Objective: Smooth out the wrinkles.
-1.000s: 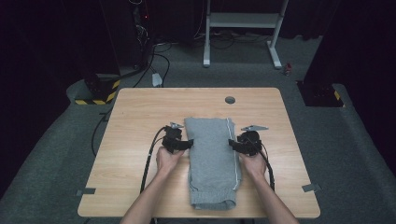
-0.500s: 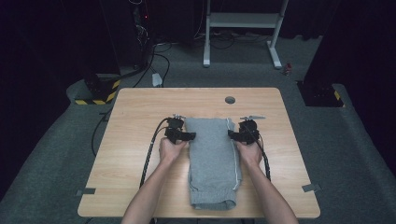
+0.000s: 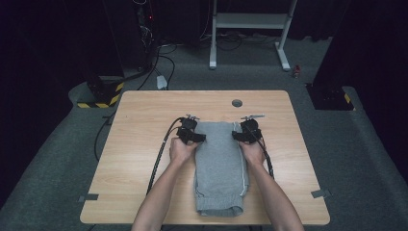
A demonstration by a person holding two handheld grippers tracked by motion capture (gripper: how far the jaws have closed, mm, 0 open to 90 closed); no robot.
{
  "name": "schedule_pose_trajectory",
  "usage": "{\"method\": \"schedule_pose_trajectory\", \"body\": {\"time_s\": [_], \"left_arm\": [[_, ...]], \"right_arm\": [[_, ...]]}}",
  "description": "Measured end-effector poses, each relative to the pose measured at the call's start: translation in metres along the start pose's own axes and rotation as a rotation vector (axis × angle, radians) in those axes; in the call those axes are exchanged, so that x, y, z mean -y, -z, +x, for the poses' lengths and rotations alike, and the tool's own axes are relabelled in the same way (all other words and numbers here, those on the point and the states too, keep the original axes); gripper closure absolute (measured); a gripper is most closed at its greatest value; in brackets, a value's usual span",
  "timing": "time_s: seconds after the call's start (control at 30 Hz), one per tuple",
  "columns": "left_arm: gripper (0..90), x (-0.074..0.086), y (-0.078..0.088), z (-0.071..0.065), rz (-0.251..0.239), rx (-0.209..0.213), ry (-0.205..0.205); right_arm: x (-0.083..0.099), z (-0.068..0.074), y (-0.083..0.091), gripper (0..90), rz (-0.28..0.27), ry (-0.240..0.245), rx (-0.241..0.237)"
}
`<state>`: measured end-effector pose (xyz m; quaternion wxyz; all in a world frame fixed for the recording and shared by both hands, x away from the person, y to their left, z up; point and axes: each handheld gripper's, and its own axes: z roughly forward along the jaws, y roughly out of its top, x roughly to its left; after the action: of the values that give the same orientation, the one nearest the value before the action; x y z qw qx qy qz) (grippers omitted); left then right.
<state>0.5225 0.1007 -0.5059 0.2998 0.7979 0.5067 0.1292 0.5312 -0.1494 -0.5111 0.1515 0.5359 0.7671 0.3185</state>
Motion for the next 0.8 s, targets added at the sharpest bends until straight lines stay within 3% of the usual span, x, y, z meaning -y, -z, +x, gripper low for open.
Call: {"method": "schedule_pose_trajectory", "body": {"time_s": [0.2, 0.33, 0.4, 0.5, 0.6, 0.8], "left_arm": [[63.6, -0.003, -0.002, -0.007, 0.002, 0.004, -0.043], [77.3, -0.004, -0.003, -0.006, 0.007, 0.062, -0.017], [79.4, -0.004, -0.002, 0.000, 0.026, 0.117, 0.021], [81.2, -0.003, 0.005, 0.001, 0.015, 0.118, -0.011], [81.5, -0.006, 0.022, 0.003, -0.032, 0.151, -0.011], [81.5, -0.008, 0.039, 0.005, -0.055, 0.172, -0.030]], "right_arm": [[0.000, 0.001, 0.001, 73.1, 0.015, 0.044, -0.030], [0.002, -0.004, 0.002, 82.8, 0.022, 0.021, -0.089], [0.002, -0.003, 0.003, 84.1, 0.028, 0.043, -0.093], [0.001, -0.002, 0.012, 84.9, 0.008, 0.054, -0.117], [-0.003, 0.000, 0.026, 85.1, -0.036, 0.083, -0.142], [-0.006, 0.006, 0.045, 85.4, -0.066, 0.120, -0.184]]}}
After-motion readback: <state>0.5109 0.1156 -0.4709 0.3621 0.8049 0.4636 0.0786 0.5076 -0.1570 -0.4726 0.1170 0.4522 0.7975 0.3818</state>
